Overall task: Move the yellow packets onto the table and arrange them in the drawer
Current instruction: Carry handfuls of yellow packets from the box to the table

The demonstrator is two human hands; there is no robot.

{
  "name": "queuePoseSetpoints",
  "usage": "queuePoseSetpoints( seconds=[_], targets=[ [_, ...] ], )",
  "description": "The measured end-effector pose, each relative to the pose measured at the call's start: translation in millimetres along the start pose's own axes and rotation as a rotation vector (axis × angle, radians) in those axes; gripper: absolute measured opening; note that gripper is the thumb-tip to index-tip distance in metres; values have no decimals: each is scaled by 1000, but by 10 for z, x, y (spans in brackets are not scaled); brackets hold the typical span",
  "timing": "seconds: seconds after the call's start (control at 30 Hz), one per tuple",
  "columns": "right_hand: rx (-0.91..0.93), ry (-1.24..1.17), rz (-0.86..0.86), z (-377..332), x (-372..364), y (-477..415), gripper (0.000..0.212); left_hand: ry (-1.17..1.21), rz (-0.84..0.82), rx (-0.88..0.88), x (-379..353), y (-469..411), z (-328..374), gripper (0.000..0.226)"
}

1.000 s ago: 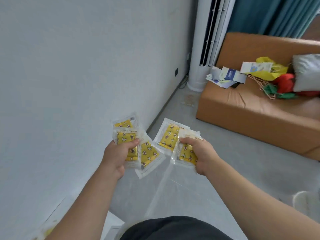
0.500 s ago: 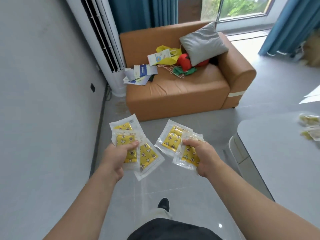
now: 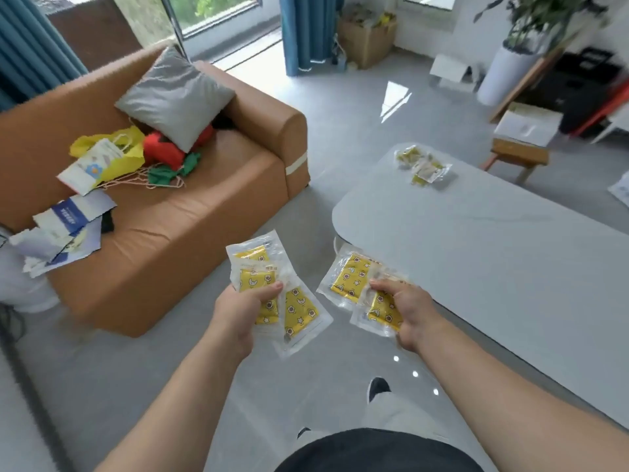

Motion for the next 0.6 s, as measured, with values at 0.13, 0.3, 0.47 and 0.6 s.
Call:
queuePoseSetpoints(
  seconds=[0.13, 0.3, 0.47, 0.6],
  targets=[
    [-5, -154, 99, -370, 408, -301, 20, -80, -127, 32, -728, -435, 94, 36],
    [-20, -278, 191, -1036, 875, -869, 42, -174, -229, 55, -1755, -970, 202, 35],
    [-56, -338, 234, -1888, 1316, -1331, 40, -267, -267, 81, -2830, -1488, 346, 31],
    [-68, -355, 282, -2537, 1627, -1606, 37, -309, -309, 89, -3634, -1880, 495, 33]
  ],
)
Point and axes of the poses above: each hand's wrist, its own y-axis away from the middle knuckle, its own x-axis out of the back of the hand, z = x × y, the point moved 1 cm from there along -y, towards the middle knuckle, and after that the axes turned 12 degrees about -x, right-handed, at the moved point
